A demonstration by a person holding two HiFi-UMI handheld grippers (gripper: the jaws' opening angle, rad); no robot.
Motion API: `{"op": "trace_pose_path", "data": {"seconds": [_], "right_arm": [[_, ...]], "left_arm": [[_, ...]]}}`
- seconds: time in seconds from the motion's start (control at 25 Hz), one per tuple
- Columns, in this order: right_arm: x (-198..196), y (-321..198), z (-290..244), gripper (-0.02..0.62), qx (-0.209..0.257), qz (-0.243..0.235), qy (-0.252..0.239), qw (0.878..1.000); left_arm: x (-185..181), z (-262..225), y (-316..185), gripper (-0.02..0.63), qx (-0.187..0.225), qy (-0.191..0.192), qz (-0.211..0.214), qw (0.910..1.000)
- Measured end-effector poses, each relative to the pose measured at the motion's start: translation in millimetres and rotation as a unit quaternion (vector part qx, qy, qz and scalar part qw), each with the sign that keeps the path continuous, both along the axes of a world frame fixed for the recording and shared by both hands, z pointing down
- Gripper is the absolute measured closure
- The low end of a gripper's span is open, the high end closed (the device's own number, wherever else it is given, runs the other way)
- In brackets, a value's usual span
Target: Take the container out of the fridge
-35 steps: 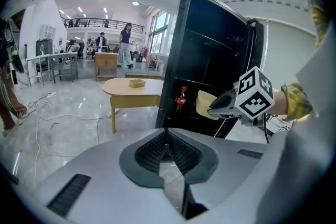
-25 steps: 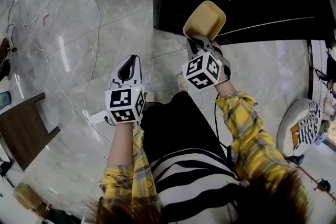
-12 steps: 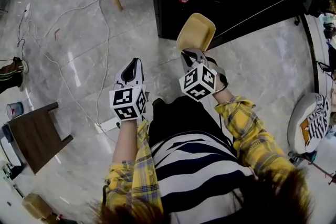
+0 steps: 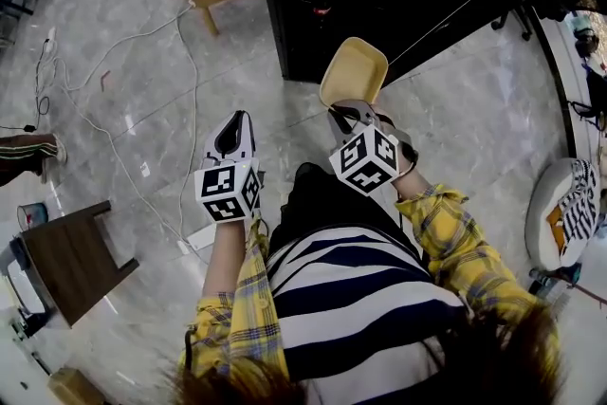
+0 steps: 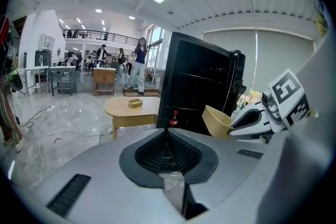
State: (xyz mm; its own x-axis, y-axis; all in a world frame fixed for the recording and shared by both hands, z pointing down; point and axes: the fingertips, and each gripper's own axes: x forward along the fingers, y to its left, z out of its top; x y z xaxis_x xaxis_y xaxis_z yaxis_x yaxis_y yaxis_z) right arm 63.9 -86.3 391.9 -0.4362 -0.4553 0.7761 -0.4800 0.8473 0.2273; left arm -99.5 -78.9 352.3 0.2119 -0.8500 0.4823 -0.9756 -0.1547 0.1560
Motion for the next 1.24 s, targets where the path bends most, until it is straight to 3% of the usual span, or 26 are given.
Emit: {"op": "trace_pose_path", "data": {"seconds": [0.76, 1.24], "right_arm": [[19.4, 31.3, -20.4, 0.555, -0.029, -0.006, -0.022, 0.999], [8.2, 34.8, -21.4, 0.557, -0.036, -0.035, -0.021, 0.999]], "left_arm": [[0.5, -12.8, 24.2, 0.577, 0.016, -0.022, 0.005, 0.9996], [-7.2, -9.8, 31.5, 0.577, 0.011, -0.018, -0.009, 0.9997]]}}
